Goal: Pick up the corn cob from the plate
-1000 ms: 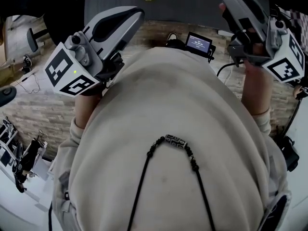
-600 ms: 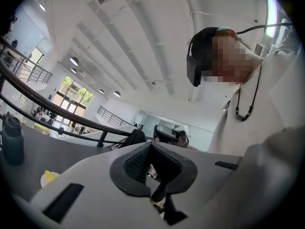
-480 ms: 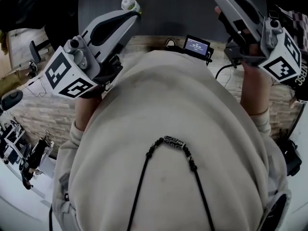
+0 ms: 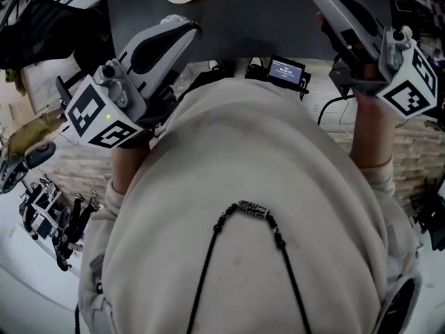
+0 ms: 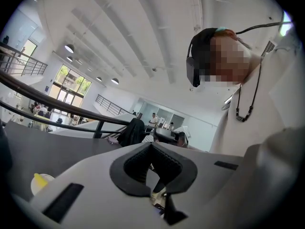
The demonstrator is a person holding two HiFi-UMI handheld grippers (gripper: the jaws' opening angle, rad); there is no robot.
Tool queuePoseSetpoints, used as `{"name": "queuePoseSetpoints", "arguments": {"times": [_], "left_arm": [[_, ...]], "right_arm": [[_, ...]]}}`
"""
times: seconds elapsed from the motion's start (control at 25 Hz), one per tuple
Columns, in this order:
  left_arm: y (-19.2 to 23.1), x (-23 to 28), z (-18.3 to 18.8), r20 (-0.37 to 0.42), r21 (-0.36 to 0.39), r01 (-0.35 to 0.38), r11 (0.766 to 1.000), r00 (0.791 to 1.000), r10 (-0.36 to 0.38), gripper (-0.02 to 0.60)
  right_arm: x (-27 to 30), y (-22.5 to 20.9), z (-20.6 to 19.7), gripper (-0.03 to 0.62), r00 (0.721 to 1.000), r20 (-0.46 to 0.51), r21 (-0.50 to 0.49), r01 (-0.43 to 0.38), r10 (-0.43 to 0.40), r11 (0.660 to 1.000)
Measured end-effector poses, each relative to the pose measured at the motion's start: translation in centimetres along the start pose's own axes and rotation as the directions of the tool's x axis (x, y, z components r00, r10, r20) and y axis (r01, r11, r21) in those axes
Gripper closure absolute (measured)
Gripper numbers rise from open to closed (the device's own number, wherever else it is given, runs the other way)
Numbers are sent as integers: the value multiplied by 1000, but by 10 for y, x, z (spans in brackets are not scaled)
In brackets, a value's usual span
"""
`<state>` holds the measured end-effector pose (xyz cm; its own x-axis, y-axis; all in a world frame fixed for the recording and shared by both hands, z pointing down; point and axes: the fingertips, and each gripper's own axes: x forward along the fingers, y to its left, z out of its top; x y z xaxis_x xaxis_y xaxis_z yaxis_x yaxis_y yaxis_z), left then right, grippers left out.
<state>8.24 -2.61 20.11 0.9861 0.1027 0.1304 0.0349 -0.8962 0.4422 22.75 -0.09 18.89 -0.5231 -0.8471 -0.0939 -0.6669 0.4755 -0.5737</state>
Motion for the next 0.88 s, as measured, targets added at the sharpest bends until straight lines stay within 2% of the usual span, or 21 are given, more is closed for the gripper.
{"name": "queuePoseSetpoints", "arguments": {"times": [0.32,0.56,0.88], "left_arm": [[14,19,13,-5,14,118,993,993,-118,581],[18,33,33,-2,56,226,973,974,-226,581],[35,15,37,9,50,305,951,952,-306,581]], "right_arm": [[-2,-1,12,579,995,35,-36,97,-96,995],[-5,6,25,579,983,78,-74,171,-165,983],[22,19,21,577,972,79,-109,229,-222,967]]}}
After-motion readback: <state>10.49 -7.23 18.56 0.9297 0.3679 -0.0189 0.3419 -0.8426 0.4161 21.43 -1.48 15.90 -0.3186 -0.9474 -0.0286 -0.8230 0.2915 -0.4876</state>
